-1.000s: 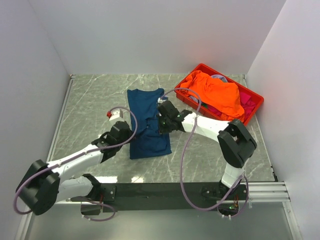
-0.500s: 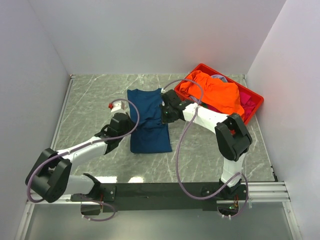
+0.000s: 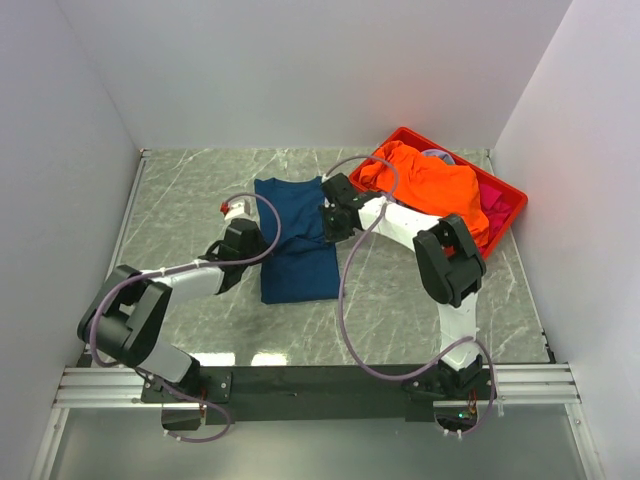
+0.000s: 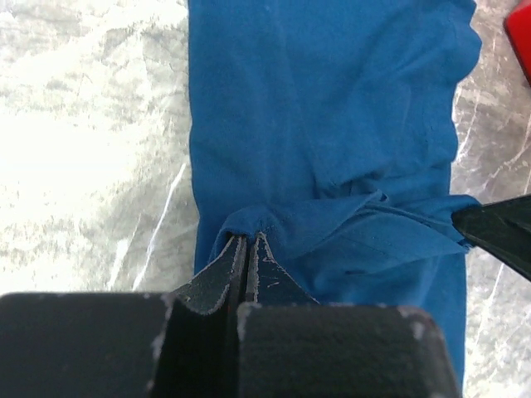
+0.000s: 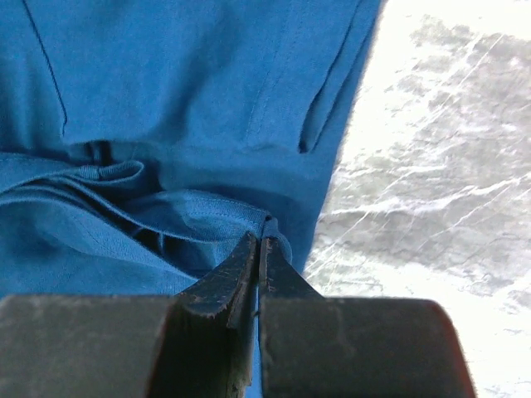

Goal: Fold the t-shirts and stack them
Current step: Fold the tshirt

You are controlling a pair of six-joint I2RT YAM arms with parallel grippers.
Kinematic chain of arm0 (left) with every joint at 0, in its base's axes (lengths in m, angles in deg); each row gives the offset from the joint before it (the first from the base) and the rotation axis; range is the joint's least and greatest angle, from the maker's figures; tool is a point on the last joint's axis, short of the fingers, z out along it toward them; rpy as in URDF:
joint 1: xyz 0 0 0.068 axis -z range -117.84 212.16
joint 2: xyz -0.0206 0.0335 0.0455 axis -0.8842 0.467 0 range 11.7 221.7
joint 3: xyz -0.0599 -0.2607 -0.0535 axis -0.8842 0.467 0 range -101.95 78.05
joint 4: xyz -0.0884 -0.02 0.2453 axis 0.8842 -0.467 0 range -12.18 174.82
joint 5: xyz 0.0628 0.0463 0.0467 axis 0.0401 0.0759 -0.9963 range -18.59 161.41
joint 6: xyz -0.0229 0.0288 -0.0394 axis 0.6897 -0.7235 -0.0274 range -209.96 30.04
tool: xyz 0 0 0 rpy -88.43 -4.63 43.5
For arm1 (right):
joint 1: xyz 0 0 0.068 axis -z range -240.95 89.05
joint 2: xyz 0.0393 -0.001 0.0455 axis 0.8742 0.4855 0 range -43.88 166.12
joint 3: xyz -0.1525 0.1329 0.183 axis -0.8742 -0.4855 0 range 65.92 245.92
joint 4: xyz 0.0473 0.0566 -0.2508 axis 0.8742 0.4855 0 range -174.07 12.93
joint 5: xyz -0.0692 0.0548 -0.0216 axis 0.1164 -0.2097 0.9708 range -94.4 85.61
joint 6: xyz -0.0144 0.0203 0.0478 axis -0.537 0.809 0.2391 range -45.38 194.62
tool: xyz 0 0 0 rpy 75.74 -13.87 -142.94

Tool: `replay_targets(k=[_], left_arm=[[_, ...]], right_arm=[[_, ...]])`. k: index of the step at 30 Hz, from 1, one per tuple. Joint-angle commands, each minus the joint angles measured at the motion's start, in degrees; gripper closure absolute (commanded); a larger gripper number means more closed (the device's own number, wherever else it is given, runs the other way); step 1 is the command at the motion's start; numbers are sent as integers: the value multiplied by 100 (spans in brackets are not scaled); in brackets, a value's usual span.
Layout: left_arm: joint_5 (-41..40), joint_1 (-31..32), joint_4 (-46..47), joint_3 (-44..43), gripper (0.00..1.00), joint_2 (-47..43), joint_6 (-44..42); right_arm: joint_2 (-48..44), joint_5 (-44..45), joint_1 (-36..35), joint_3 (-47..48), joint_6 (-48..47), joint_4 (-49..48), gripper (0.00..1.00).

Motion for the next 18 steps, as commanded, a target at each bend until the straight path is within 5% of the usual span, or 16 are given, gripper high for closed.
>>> replay_targets(k=[1, 7, 8, 10, 11, 12, 15, 18], left_arm=[[90, -68, 409, -290, 99, 105, -175], [-68, -217, 374, -387, 99, 255, -70], [-103, -226, 356, -413, 99, 264, -52], [-191, -235, 225, -527, 97, 273, -17], [-226, -235, 172, -571, 89, 273, -17], [-253, -235, 85, -667, 66, 229, 27], [-411, -200, -22, -634, 25, -42, 79], [-736, 1, -74, -502, 15, -411, 106]], right_arm=[[121, 11, 121, 445, -116, 9, 100], [359, -68, 279, 815, -151, 71, 99], [359, -77, 306, 850, -151, 88, 96], [289, -51, 358, 911, -151, 123, 76], [236, -7, 376, 903, -151, 132, 68], [157, 89, 368, 825, -151, 123, 58], [-360, 178, 359, 369, -107, -52, 43], [-993, 204, 306, -202, -28, -333, 37]])
